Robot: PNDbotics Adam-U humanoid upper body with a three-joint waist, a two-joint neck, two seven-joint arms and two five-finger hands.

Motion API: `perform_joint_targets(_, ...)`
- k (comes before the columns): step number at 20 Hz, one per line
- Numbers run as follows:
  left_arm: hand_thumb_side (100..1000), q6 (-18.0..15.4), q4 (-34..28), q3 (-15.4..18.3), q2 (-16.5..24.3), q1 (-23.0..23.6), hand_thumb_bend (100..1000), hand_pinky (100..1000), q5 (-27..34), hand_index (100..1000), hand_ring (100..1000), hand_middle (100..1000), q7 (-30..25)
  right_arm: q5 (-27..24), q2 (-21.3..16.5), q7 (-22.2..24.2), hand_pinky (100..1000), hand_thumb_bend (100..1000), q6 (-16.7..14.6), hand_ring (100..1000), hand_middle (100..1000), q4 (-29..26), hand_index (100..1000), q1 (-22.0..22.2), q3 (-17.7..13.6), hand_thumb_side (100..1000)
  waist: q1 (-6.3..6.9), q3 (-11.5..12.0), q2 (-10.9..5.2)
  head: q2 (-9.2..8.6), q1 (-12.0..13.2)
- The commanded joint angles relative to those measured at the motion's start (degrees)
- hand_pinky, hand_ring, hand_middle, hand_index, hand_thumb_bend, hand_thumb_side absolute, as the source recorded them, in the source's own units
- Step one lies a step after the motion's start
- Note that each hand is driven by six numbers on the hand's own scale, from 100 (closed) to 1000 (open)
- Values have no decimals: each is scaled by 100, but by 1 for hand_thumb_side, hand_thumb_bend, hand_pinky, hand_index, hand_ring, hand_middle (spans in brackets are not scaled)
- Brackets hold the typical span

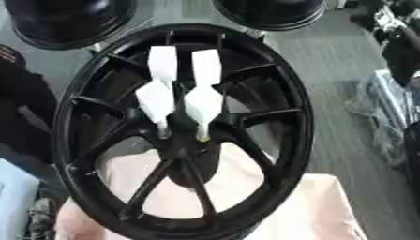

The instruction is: Pull the pin out of the wheel hub.

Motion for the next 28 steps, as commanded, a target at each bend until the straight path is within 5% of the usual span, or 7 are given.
perform_joint_targets(1, 683, -4, -108, 65, 228, 17, 100, 706, -47, 797, 836, 758, 23, -245, -550, 75, 948, 282, -94, 733, 778, 2, 905, -395, 216, 357, -35, -28, -166, 63, 29)
perform_joint_targets(8, 686, 5, -68, 48, 337, 136, 100, 706, -80, 796, 836, 757, 15, -571, -1095, 624, 936, 283, -355, 738, 779, 180, 902, -1732, 1120, 339, -129, -86, -261, 169, 26)
perform_joint_targets(11, 687, 10, -53, 47, 371, 179, 100, 705, -87, 796, 836, 757, 16, -506, -1062, 994, 928, 351, -402, 738, 774, 306, 900, -2338, 1531, 299, -162, -96, -289, 213, 29)
perform_joint_targets(12, 688, 13, -47, 47, 384, 194, 100, 705, -91, 796, 836, 757, 18, -432, -1026, 1116, 927, 296, -435, 739, 778, 369, 900, -2539, 1670, 339, -173, -101, -299, 226, 30)
perform_joint_targets(16, 690, 21, -27, 31, 435, 247, 100, 705, -86, 796, 836, 757, 7, 84, -757, 1502, 919, 327, -737, 747, 784, 704, 899, -3203, 2177, 342, -216, -132, -341, 288, 29)
perform_joint_targets(28, 695, 23, 22, 47, 561, 361, 100, 705, -116, 796, 836, 756, 24, 1656, -258, 2662, 911, 405, -1803, 798, 828, 1207, 934, -3755, 3014, 503, -322, -246, -389, 387, 199)
